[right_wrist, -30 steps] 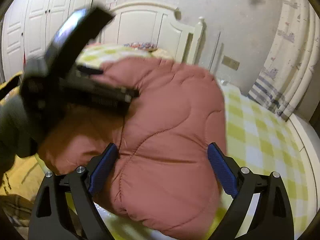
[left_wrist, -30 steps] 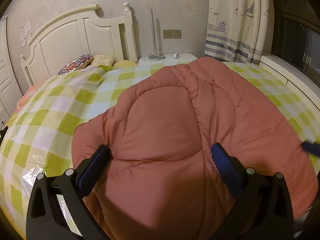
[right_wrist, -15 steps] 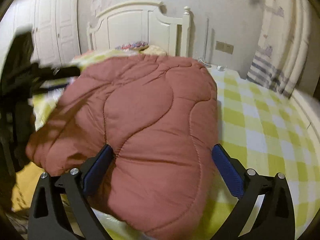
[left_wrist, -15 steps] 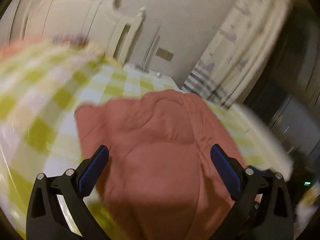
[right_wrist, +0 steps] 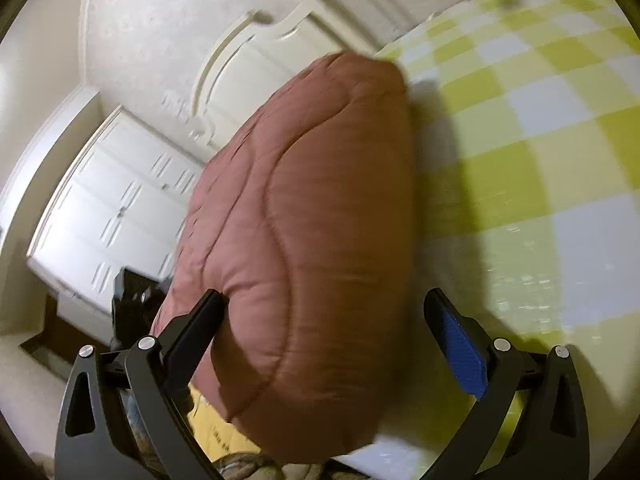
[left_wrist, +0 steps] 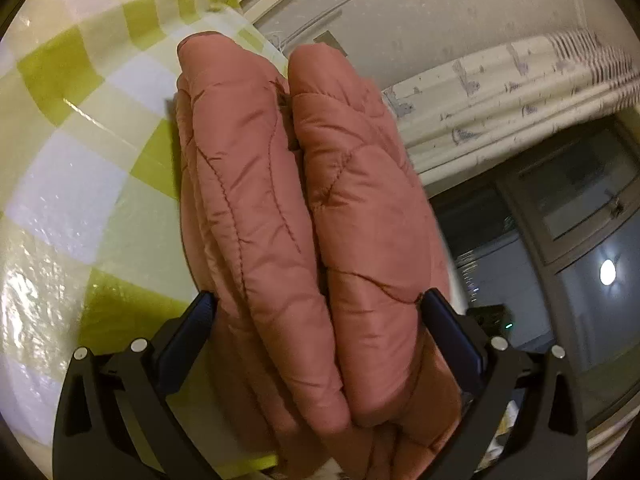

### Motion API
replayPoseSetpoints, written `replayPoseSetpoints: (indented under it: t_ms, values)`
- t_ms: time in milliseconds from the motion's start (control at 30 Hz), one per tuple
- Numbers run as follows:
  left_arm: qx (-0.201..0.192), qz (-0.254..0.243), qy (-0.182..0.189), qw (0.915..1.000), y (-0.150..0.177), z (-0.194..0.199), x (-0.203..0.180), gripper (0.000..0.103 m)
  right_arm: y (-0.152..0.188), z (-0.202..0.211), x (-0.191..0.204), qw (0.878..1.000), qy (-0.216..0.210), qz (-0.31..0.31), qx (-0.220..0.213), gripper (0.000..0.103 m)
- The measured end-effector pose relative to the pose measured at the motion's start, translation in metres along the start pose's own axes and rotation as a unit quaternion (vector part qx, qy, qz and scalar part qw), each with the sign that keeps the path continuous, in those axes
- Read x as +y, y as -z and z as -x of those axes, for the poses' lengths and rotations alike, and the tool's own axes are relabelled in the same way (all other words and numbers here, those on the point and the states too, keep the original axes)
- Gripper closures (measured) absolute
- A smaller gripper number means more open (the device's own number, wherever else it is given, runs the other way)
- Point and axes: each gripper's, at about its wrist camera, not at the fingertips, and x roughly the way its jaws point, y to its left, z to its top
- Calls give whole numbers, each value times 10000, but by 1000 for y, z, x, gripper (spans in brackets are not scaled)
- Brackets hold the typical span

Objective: Fold large clothes

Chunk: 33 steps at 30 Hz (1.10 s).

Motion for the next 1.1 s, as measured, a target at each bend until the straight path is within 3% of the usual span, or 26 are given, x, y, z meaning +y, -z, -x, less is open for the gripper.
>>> replayPoseSetpoints:
  t_ms: [100, 267, 300, 367, 400, 433, 467, 533, 633, 733, 800, 900, 1000, 1067, 1100]
  values:
    - [61, 127, 73, 9999, -4, -7, 1, 2, 1, -16, 11, 9993, 79, 292, 239, 4]
    - [97, -270, -379, 9989, 3, -21, -14, 2, 8, -28, 25, 9973, 360, 603, 221, 4]
    - [143, -398, -489, 9979, 3, -24, -18, 2, 11, -28, 27, 9968, 394, 672, 153, 6]
    - [248, -798, -760, 9936, 4, -32, -31, 2, 20, -24, 37, 9939, 570, 942, -42, 18]
    - [235, -952, -833, 9917, 5, -34, -39, 7, 25, -21, 43, 9915, 668, 1104, -155, 21]
    - [155, -1092, -837, 9904, 5, -33, -45, 26, 24, -20, 47, 9895, 750, 1207, -248, 27]
    - [12, -1306, -854, 9877, 7, -30, -56, 39, 26, -16, 54, 9855, 879, 1389, -410, 29]
    - [-254, -1733, -831, 9810, 7, -27, -80, 50, 29, -9, 69, 9743, 1102, 1816, -753, 32]
    - [-555, -2052, -741, 9743, -3, -25, -110, 52, 28, 8, 96, 9530, 1312, 2387, -1329, 35]
    - [-570, -2190, -602, 9722, -30, -41, -138, 52, 12, 25, 115, 9324, 1633, 2660, -1824, 35]
    - [-590, -2288, -482, 9705, -51, -56, -152, 52, -7, 31, 117, 9283, 1751, 2609, -1988, 35]
    - [-695, -2627, -463, 9612, -78, -86, -172, 51, -40, 37, 108, 9259, 1866, 2419, -2221, 35]
    - [-650, -2842, -773, 9534, -98, -129, -180, 48, -62, 35, 79, 9374, 1919, 1988, -2121, 35]
    - [-284, -2589, -1208, 9579, -106, -164, -156, 44, -79, 4, 48, 9523, 2058, 1499, -1683, 33]
    - [-43, -2451, -1461, 9584, -106, -181, -141, 44, -81, -16, 26, 9575, 2291, 1237, -1239, 32]
